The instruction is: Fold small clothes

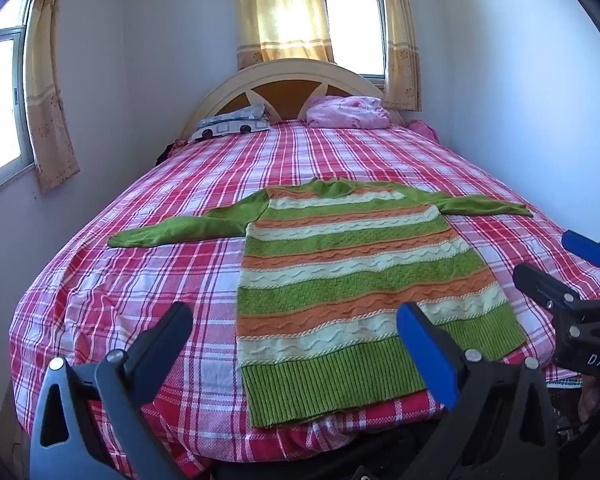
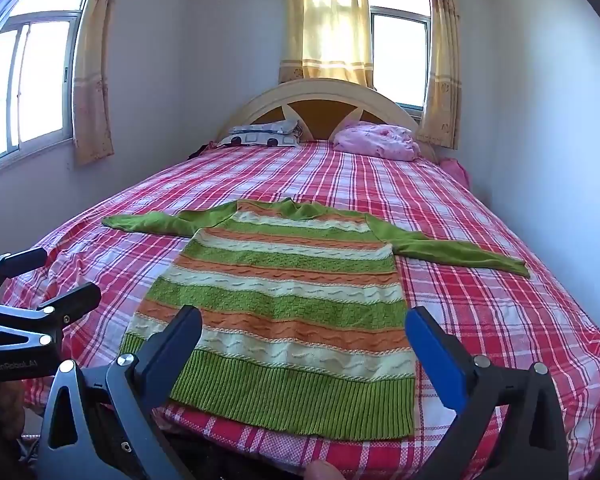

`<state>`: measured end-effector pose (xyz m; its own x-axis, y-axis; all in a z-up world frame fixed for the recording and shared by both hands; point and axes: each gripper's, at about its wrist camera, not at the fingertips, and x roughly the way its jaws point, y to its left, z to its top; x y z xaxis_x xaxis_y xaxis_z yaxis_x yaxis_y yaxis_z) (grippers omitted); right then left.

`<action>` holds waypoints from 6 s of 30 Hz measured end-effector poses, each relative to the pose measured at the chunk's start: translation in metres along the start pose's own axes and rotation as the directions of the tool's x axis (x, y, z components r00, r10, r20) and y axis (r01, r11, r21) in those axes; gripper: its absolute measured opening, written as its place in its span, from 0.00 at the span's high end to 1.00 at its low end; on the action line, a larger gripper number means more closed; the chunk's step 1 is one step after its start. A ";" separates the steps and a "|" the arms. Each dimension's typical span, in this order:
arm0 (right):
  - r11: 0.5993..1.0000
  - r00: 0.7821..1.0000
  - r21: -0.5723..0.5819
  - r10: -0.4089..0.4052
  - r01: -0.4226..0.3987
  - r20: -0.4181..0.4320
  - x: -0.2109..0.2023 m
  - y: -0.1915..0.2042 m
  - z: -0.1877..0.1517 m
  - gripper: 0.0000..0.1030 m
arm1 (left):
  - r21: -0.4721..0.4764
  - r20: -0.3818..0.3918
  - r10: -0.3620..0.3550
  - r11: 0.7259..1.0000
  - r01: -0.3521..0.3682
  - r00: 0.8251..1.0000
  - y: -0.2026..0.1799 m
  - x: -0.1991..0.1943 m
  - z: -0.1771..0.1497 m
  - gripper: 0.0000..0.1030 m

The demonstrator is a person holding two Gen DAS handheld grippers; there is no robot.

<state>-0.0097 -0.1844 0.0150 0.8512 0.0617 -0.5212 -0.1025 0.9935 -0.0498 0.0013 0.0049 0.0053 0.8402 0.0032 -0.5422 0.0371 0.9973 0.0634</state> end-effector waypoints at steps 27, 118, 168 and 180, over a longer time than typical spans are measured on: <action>1.000 0.999 0.022 0.004 -0.003 -0.036 0.007 -0.006 -0.003 0.01 | -0.020 -0.010 0.001 1.000 -0.001 1.000 0.008 0.004 -0.001 0.00; 0.961 0.935 0.056 -0.248 0.271 -0.255 0.200 -0.174 0.017 0.01 | 0.069 -0.145 0.030 0.997 -0.020 0.989 -0.031 0.217 0.073 0.00; 0.536 0.924 0.753 -0.194 0.382 -0.330 0.294 -0.507 -0.007 0.72 | -0.035 -0.195 0.066 0.997 -0.074 0.979 -0.038 0.358 0.098 0.00; 0.643 0.958 0.710 -0.180 0.288 -0.225 0.283 -0.473 0.033 0.93 | -0.021 -0.193 0.048 0.998 -0.053 0.980 -0.042 0.355 0.099 0.00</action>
<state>0.2968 -0.6337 -0.0815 0.7178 -0.1415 -0.6817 0.5442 0.7247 0.4227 0.3513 -0.0435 -0.1066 0.7208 0.0650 -0.6901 -0.0188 0.9971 0.0743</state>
